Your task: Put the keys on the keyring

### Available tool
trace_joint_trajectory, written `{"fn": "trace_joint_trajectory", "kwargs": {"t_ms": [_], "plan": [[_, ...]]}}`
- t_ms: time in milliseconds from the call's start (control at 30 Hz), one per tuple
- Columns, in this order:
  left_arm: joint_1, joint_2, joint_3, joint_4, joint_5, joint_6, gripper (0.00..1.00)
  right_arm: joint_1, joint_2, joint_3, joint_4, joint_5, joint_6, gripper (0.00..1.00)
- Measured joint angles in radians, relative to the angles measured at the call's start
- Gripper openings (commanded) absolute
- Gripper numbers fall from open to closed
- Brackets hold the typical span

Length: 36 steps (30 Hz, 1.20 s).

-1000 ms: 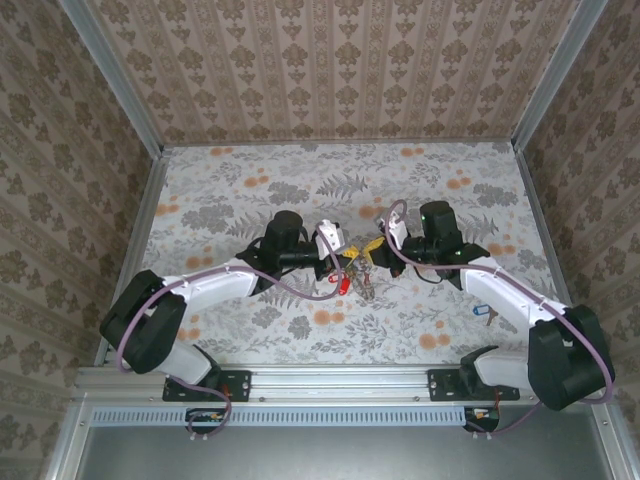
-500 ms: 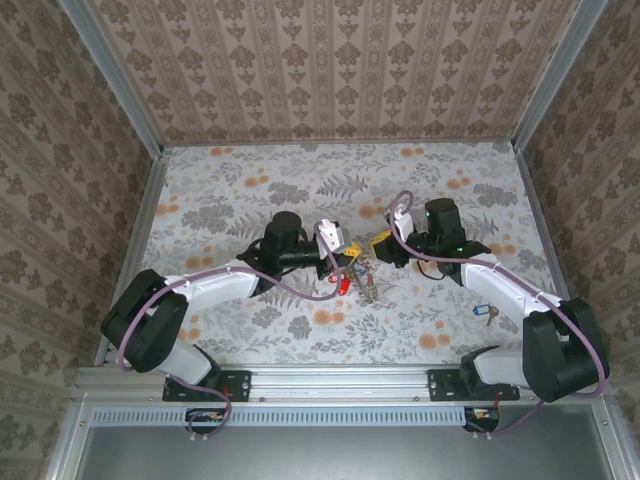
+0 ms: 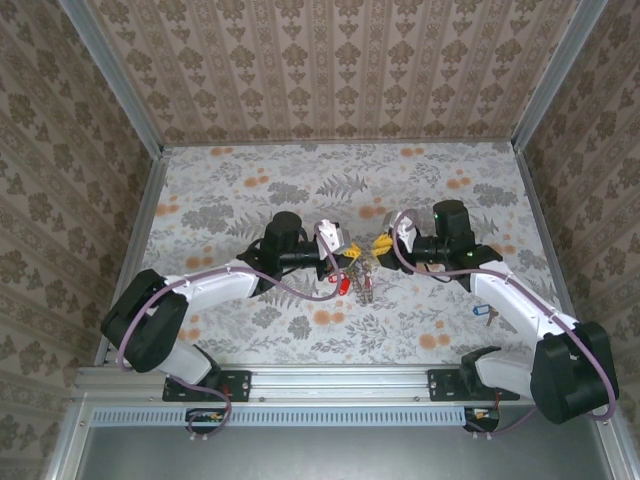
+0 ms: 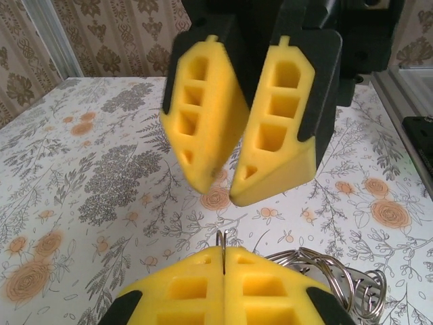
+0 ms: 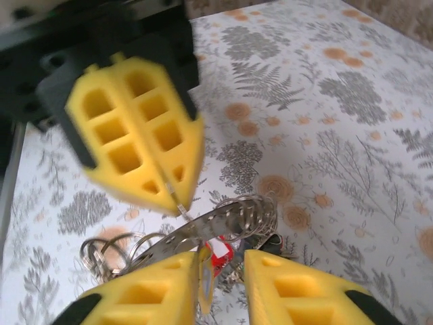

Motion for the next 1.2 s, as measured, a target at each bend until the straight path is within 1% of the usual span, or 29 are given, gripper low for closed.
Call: {"fn": "trace_joint_trajectory", "kwargs": {"t_ms": [67, 233, 433, 633, 800, 900, 1133, 1200], "plan": [[0.0, 0.0, 0.0, 0.0, 0.005, 0.0, 0.0, 0.0, 0.0, 0.0, -0.013, -0.017, -0.06, 0.23], [0.0, 0.0, 0.001, -0.001, 0.016, 0.0, 0.0, 0.0, 0.019, 0.0, -0.007, -0.028, -0.115, 0.23], [0.0, 0.0, 0.003, -0.002, 0.022, 0.0, 0.0, 0.002, 0.042, 0.0, 0.027, -0.04, -0.132, 0.24], [0.0, 0.0, 0.006, -0.012, 0.023, 0.0, 0.0, 0.006, 0.077, 0.0, 0.048, -0.084, -0.131, 0.22], [0.0, 0.0, 0.009, -0.025, 0.026, 0.0, 0.0, 0.006, 0.101, 0.0, 0.055, -0.095, -0.131, 0.19], [0.0, 0.0, 0.01, -0.027, 0.025, 0.0, 0.0, 0.007, 0.101, 0.0, 0.067, -0.101, -0.13, 0.15], [0.0, 0.0, 0.01, -0.032, 0.026, 0.0, 0.0, 0.011, 0.113, 0.002, 0.073, -0.114, -0.127, 0.17], [0.0, 0.0, 0.01, -0.034, 0.026, 0.0, 0.0, 0.011, 0.121, 0.003, 0.079, -0.114, -0.127, 0.15]]}}
